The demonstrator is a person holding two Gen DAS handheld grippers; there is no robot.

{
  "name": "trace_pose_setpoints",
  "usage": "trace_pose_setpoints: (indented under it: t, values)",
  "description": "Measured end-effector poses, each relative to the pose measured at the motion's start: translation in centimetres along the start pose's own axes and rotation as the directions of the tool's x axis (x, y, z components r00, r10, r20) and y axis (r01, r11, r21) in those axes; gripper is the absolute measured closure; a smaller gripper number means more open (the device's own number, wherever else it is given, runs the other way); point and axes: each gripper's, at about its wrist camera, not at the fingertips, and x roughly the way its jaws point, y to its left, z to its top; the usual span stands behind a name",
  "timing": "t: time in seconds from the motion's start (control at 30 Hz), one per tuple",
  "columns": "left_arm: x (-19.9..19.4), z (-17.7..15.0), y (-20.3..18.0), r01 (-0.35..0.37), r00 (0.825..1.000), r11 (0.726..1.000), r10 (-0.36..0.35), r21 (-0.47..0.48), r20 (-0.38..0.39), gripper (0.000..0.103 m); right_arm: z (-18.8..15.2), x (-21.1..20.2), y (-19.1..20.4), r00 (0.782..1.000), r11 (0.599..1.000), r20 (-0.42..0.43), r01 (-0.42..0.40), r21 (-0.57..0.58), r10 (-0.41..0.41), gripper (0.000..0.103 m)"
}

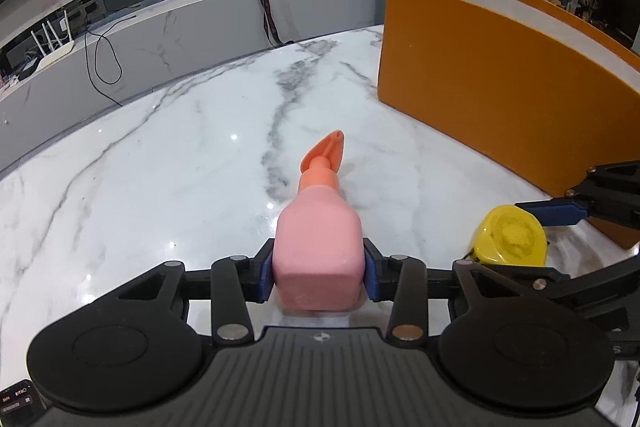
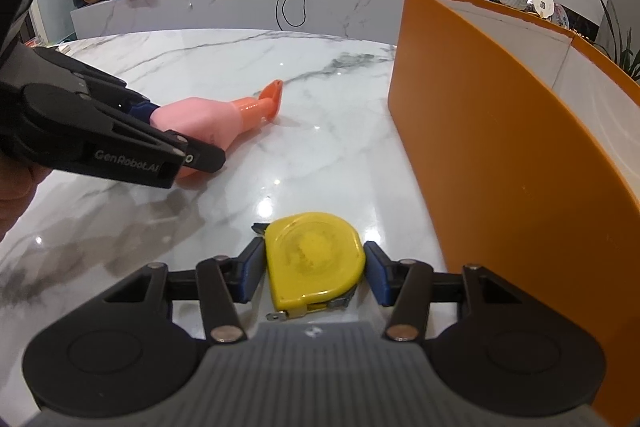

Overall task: Organize rigid objects
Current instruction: 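Lift the spray bottle and tape measure and carry both over the orange box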

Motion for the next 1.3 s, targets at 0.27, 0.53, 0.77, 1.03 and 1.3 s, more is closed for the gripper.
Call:
trace_pose_setpoints:
  t: [0.27,0.53,0.77,1.03,1.3]
  values:
    - [-1.9,0.6,0.1,-0.002,0.999,1.0,0.003,-0.01,0.034,0.056,0.4,0.0,0.3,1.0,1.0,-0.008,0.0,-0.008,0.0,0.051]
    - [-3.8,1.1,0.3,-0.026,0.996,0.999,0.028,-0.023,0.084,0.056,0.8,-0.9,0.6,1.0,1.0,0.015,-0.004,-0.009,0.004,0.051]
    - [-6.1,2.4,0.1,-0.02,0.991,0.999,0.026,-0.046,0.133,0.056,2.6,-3.1,0.9,0.996,0.999,0.087,0.007,-0.034,-0.004,0.051]
    - [-8.0,3.9,-1.5,0.001,0.986,0.999,0.004,-0.033,0.168,0.056,5.7,-6.8,-0.5,0.984,0.999,0.175,0.04,-0.024,-0.035,0.051]
    - [-8.7,6.0,-4.0,0.012,0.983,1.0,-0.011,-0.009,0.181,0.056,8.1,-10.0,-4.5,0.969,0.995,0.23,0.075,0.061,-0.087,0.051]
